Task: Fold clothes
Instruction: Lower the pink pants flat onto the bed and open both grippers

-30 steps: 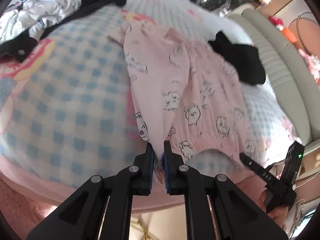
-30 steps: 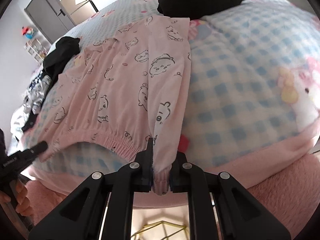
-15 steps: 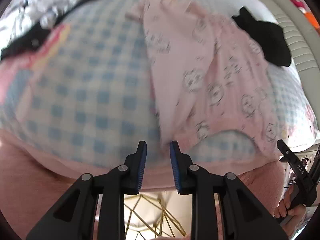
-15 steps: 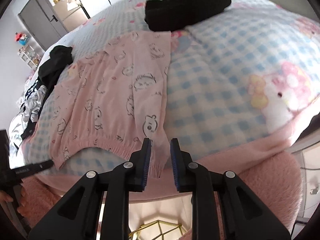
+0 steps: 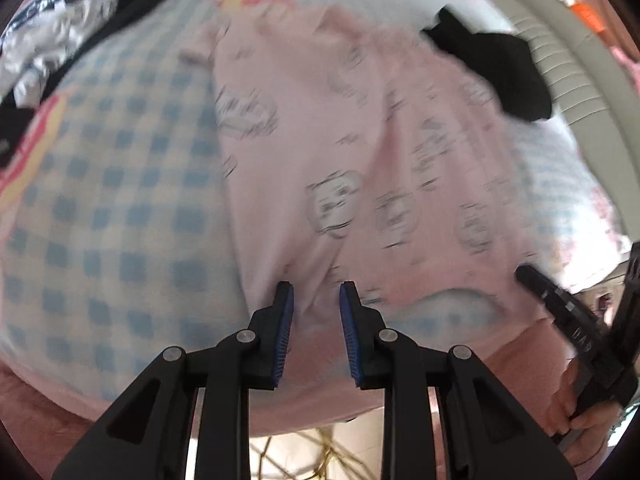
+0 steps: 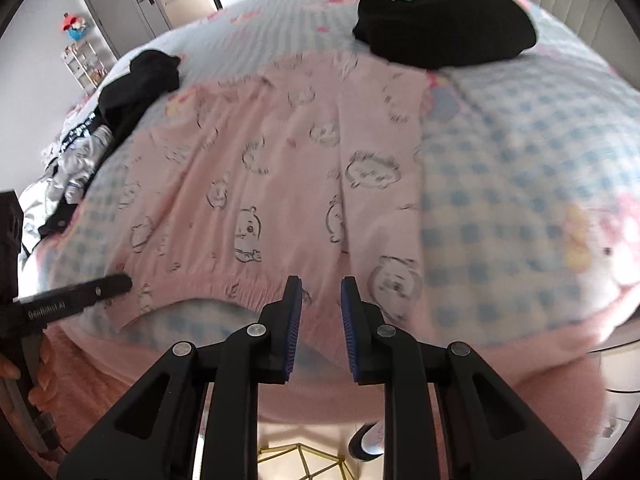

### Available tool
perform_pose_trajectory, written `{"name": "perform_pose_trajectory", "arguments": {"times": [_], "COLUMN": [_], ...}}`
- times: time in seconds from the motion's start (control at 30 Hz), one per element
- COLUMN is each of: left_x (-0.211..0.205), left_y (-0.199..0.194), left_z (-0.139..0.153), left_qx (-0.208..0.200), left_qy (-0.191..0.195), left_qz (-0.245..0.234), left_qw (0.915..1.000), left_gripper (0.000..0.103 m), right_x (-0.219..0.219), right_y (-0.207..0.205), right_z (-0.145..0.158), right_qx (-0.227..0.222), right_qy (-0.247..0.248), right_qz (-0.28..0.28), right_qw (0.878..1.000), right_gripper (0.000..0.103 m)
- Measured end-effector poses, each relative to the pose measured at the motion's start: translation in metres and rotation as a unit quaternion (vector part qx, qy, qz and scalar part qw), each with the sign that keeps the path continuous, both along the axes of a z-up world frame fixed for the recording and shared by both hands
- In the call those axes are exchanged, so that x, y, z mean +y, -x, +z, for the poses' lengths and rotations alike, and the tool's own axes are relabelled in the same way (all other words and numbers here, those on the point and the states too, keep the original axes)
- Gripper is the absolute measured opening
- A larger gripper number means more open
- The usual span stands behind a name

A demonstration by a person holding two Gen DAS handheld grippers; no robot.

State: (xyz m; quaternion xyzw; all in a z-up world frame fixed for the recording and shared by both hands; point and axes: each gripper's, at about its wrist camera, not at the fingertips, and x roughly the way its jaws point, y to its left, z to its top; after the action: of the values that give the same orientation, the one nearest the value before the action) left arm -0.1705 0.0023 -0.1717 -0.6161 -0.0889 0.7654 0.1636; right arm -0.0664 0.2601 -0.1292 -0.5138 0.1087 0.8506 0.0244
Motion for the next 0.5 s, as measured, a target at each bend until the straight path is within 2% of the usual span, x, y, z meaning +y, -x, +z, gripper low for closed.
{"name": "perform_pose_trajectory", "arguments": {"times": [0.07,0.13,0.2,0.27,0.3,0.33,0.37,0.43,0.5], "left_x": [-0.007,-0.013,-0.022,-0.032,-0.037,-0.041,-0.045,-0.048,-0.049], "left_y": [0.0,0.003,0.012,0.026,0.035,0.047,0.059,0.077,0.091], "left_z": [-0.011,-0.007,0.006,0.017,0.021,0.022,0.02,0.013,0.009], "left_qx": [-0.023,-0.025,-0.009,0.012,0.021,0.026,0.026,0.022,0.029], "left_qy": [-0.018,-0.042,-0.071,-0.08,-0.082,-0.081,-0.08,-0.08,-0.081], "left_qz": [-0.005,-0.018,-0.019,-0.003,0.009,0.022,0.035,0.054,0.07], "left_qw": [0.9996,0.9986,0.9972,0.9967,0.9964,0.9962,0.9958,0.995,0.9939], "left_gripper": [0.025,0.026,0.026,0.026,0.03,0.039,0.042,0.042,0.042], "right_x": [0.001,0.004,0.002,-0.002,-0.005,-0.01,-0.016,-0.029,-0.048], "right_y": [0.008,0.013,0.019,0.029,0.035,0.044,0.053,0.07,0.091], "right_z": [-0.014,-0.024,-0.02,-0.008,-0.002,0.003,0.009,0.012,0.006], "right_qx": [-0.021,-0.039,-0.036,-0.015,-0.005,0.005,0.015,0.025,0.023], "right_qy": [-0.009,0.001,-0.006,-0.004,-0.003,0.005,0.012,0.015,-0.002], "right_qz": [-0.001,0.001,0.009,0.017,0.021,0.027,0.034,0.05,0.07], "right_qw": [1.0,0.999,0.999,1.0,1.0,1.0,0.999,0.998,0.997], "right_gripper": [0.019,0.019,0.019,0.019,0.019,0.02,0.025,0.027,0.027]}}
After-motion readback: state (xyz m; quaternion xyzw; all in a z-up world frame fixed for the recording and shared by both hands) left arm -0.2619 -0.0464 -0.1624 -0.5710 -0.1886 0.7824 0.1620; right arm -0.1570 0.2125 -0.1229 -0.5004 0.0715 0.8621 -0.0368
